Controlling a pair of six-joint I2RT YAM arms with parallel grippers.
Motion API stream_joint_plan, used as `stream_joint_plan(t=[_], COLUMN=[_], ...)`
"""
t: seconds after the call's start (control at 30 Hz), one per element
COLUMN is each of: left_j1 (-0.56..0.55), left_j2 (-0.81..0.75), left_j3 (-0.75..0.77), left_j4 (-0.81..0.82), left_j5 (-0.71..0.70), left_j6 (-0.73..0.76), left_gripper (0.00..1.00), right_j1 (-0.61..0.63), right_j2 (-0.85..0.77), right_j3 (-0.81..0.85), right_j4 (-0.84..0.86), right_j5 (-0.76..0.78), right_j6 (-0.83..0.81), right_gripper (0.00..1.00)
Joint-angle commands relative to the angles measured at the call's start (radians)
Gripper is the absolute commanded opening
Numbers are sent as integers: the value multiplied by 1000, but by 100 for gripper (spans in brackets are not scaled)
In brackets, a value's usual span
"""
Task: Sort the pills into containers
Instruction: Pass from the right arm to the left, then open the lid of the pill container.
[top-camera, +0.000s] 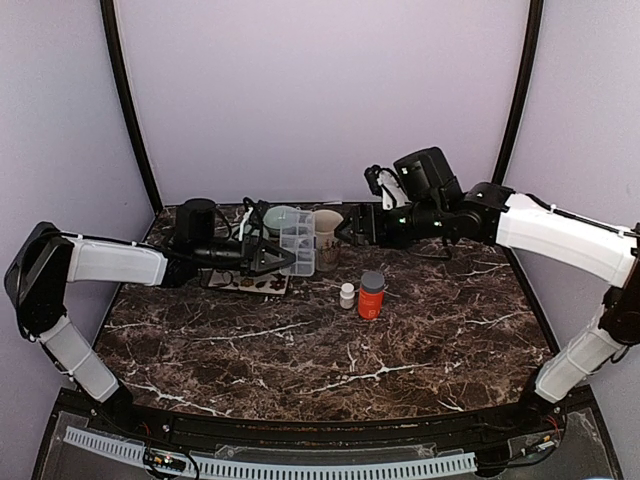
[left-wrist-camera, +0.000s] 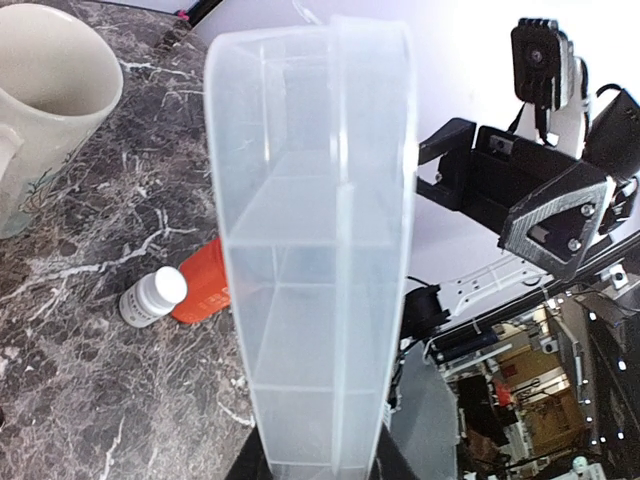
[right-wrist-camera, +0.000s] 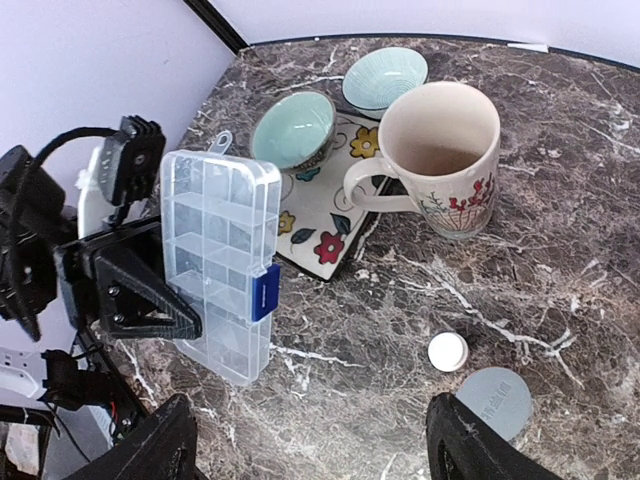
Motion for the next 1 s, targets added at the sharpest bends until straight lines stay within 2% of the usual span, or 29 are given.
stream_joint_plan(t=[0.0,0.27,0.83,0.97], left_j1=[26,25,25,26], left_j2=[41,116,173,199], left_j3=[18,31,31,34], left_j4=[250,525,729,791], left_j5=[226,359,398,399], left_j6=[-170,-412,-560,-606], left_gripper=[0,0,0,0], right_j1=[-22,-26,-57,-68], right_j2=[-22,30,76,111], right_j3=[-70,-116,-151,-157], right_j4=[169,352,514,551], right_j5=[-116,-265,-397,-466], right_j6=[9,65,169,207], right_gripper=[77,71,63,53])
